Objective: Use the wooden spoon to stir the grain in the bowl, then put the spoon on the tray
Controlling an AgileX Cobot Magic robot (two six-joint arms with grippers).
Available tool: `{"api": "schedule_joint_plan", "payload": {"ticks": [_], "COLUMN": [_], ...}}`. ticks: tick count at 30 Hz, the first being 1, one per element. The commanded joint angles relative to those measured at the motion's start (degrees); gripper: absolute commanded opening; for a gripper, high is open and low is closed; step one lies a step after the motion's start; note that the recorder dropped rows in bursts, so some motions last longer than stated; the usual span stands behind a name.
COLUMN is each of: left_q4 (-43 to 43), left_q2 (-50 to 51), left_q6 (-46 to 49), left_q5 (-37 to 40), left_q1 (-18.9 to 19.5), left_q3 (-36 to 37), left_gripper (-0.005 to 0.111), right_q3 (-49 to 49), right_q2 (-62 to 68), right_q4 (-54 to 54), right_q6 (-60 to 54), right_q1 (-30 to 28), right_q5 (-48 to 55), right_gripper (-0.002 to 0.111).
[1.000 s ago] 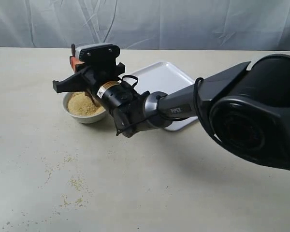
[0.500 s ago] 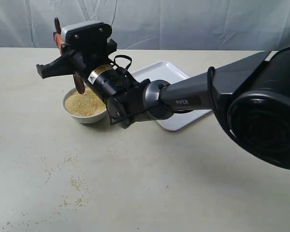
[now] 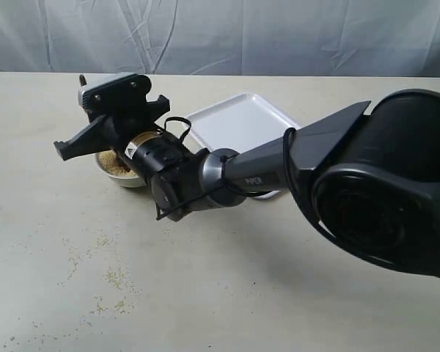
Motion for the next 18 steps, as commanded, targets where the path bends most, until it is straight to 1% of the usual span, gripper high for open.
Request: {"api": "schedule_joint_plan", "payload": {"ticks": [1,8,12,16,18], "left_q4": [-0.17,-0.17,-0.17,-0.17,-0.17], "left_q2": [-0.26,-0.26,-0.26,-0.26,-0.26], "left_q6": [-0.06,-0.06,-0.06,-0.06,-0.06], "left_q5": [-0.34,-0.34,-0.34,-0.34,-0.34], "left_q1": [-0.02,-0.02,-0.02,-0.02,-0.02], "left_q3": [0.17,0.17,0.17,0.17,0.17], "left_gripper": [0.000,0.000,0.000,0.000,0.000], "right_q3": [-0.32,-0.32,-0.32,-0.32,-0.32], "right_q2": [0.09,-2.95,-3.59,-2.83,-2.13], "right_q4": [7.02,8.87,9.81,10.33,10.33], "right_q6": [-7.68,-7.68,-7.86,-7.51,-5.42], "right_q1": [-0.22,-0.22,-1.15,-2.96,-3.52], "right_q5": [-2.62,-4.59,-5.70,-1.33,0.62], "right_gripper": [0.000,0.000,0.000,0.000,0.000]}}
